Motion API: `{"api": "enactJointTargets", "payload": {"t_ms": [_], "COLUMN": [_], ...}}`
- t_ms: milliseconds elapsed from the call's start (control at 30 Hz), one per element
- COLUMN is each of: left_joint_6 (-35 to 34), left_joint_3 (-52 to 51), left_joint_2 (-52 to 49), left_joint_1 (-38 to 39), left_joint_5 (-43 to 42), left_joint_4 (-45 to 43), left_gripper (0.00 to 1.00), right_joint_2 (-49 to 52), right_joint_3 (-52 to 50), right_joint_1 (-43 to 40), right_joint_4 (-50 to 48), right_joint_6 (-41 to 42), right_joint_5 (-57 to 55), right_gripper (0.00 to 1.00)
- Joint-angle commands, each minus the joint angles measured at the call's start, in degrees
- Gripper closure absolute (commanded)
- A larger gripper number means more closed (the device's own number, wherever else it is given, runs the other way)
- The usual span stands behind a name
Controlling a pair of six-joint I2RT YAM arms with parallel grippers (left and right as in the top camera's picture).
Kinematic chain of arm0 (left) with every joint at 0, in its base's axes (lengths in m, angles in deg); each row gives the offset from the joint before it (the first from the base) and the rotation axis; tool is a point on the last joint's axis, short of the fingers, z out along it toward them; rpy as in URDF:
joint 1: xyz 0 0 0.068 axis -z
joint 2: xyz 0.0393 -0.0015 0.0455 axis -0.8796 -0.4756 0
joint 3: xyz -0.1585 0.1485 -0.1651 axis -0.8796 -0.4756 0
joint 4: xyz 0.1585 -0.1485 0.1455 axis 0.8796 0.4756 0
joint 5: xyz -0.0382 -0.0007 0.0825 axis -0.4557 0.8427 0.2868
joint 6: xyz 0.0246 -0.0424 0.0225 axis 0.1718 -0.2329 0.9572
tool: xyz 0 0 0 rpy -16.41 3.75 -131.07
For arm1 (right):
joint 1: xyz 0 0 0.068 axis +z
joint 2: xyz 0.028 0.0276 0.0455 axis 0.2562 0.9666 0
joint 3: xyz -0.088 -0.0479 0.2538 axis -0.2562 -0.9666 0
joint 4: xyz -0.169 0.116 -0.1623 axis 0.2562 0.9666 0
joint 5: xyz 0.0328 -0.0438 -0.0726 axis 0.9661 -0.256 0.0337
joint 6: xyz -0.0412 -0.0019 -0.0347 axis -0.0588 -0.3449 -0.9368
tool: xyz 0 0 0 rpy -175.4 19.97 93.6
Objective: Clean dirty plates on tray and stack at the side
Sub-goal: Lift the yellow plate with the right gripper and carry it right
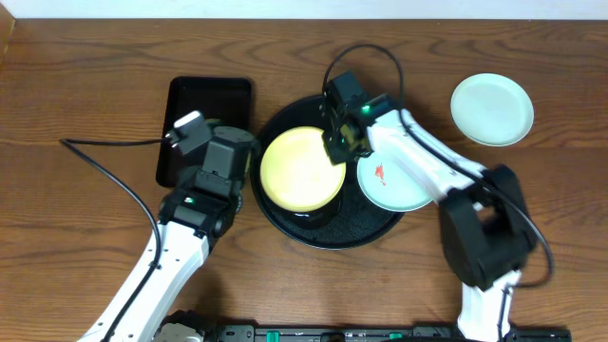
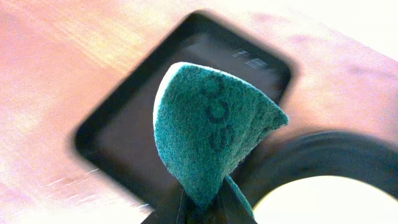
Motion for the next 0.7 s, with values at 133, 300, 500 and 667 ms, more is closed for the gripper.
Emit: {"api": "enactJointTargets", "payload": {"t_ms": [133,300,500,667], "left_joint_6": [0.2,-1.3,-1.3,-1.3], "left_joint_3": [-0.6,-0.6,-0.6,-0.6], "left_joint_2": [-1.6,-2.5,-3.1,-3.1], "left_joint_1": [-1.9,-1.9,-1.9,-1.9], "left_joint_5": [1.7,0.8,0.7,0.7], "left_joint_4": [4.7,4.6,4.7,4.7], "left_gripper": [0.92,0.92,0.92,0.92], "right_joint_2": [-13.2,-17.4,-18.9,-18.9], "right_joint_3": [3.6,3.6,3.6,3.6], "right_joint_1": [-0.7,-0.7,0.0,3.1], "right_joint_4": [-0.9,-0.5,-1.1,-3.3], "right_joint_6": [-6.9,-9.0,-11.9,-18.8], "right_joint_5": [-18.5,-22.4,-25.2,-37.0], "right_gripper": [0.99,0.99,0.99,0.99]}}
